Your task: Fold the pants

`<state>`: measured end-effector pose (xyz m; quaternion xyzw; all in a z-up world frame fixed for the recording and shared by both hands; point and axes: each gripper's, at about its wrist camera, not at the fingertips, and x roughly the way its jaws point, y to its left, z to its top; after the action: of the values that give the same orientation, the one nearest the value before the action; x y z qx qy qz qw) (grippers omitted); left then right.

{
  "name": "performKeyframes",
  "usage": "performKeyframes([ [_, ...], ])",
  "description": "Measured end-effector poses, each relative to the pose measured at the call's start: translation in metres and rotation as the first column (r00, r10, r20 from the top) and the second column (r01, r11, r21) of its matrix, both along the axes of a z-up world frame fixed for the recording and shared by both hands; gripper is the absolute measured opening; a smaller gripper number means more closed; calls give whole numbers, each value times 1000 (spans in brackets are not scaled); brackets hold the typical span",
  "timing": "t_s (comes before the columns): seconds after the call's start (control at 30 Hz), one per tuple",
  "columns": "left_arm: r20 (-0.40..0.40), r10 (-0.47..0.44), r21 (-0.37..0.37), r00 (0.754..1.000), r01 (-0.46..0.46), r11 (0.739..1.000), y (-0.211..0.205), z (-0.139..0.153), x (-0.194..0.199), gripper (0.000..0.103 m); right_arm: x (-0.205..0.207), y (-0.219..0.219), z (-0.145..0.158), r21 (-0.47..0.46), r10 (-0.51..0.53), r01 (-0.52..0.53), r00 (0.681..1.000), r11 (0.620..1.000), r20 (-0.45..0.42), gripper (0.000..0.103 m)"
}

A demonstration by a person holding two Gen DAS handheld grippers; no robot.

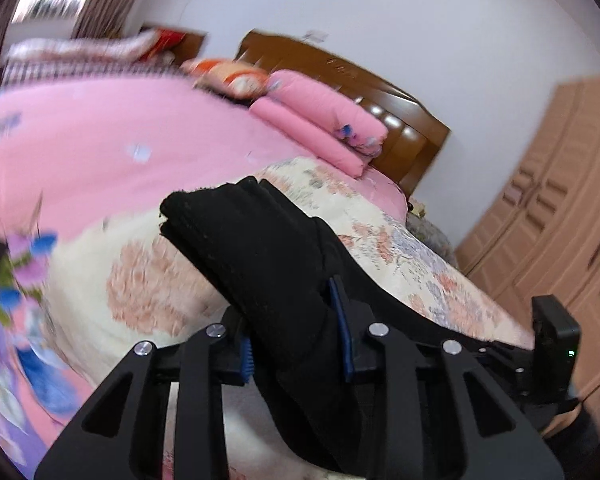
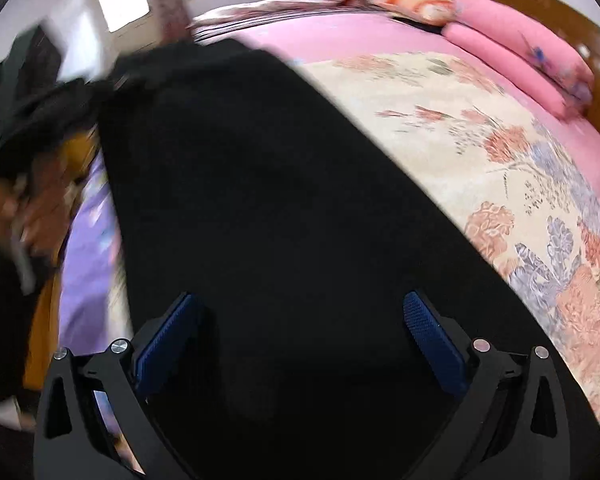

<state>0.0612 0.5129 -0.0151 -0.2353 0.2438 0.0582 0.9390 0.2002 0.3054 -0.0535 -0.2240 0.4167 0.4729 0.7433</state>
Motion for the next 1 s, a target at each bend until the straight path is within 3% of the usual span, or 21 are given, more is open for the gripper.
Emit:
performKeyframes([
  [0.07,25,-32,61,999,31,998,-20,17,0,30,-10,-4,-9,-65,35,-32,998,997,50,99],
  [0.17,64,-87,134,994,78,988,-56,40,1,28,0,-10,-19,11,3,-3,1000,1000,-15,99],
  [0.27,82,-130,240,988,107,965,-102,61,1,27,-5,-17,-8,-12,-48,48,999,999,15,99],
  [0.33,88,-166,297,982,133,945,-132,70,3,27,-8,-41,8,55,-113,111,993,992,34,99],
  [0.43,86,-228,374,970,181,909,-187,76,5,27,-2,-118,32,258,-315,319,947,912,-57,99],
  [0.53,65,-281,460,958,221,860,-248,70,10,27,1,-213,31,426,-443,516,856,743,-265,99],
  [0.57,49,-297,488,954,236,840,-267,65,13,27,-4,-250,27,467,-489,587,809,661,-326,99],
  [0.63,0,-346,544,938,290,787,-314,48,18,27,-16,-307,20,507,-543,674,737,538,-403,99],
  [0.7,-86,-400,594,912,369,714,-358,20,27,27,-29,-343,15,509,-595,721,685,470,-421,99],
  [0.73,-153,-422,622,894,418,662,-381,1,32,27,-36,-357,14,507,-618,736,666,449,-418,99],
  [0.77,-202,-440,631,875,459,625,-396,-14,35,28,-43,-371,11,505,-633,747,650,432,-420,99],
  [0.8,-272,-479,620,835,533,576,-415,-35,38,31,-48,-381,9,505,-638,754,640,419,-427,99],
  [0.83,-313,-500,609,807,575,546,-424,-47,37,35,-52,-390,7,505,-641,761,632,406,-437,99],
  [0.87,-300,-480,689,824,535,489,-436,-54,26,45,-55,-397,4,503,-638,767,625,398,-449,99],
  [0.9,-291,-507,718,812,535,445,-441,-53,15,58,-60,-400,2,501,-635,770,624,396,-456,99],
  [0.97,-280,-618,679,735,607,413,-439,-43,-7,75,-65,-401,1,505,-633,767,626,395,-456,99],
  [1.0,-255,-662,664,705,625,410,-431,-33,-22,79,-67,-403,1,512,-626,761,634,399,-455,99],
])
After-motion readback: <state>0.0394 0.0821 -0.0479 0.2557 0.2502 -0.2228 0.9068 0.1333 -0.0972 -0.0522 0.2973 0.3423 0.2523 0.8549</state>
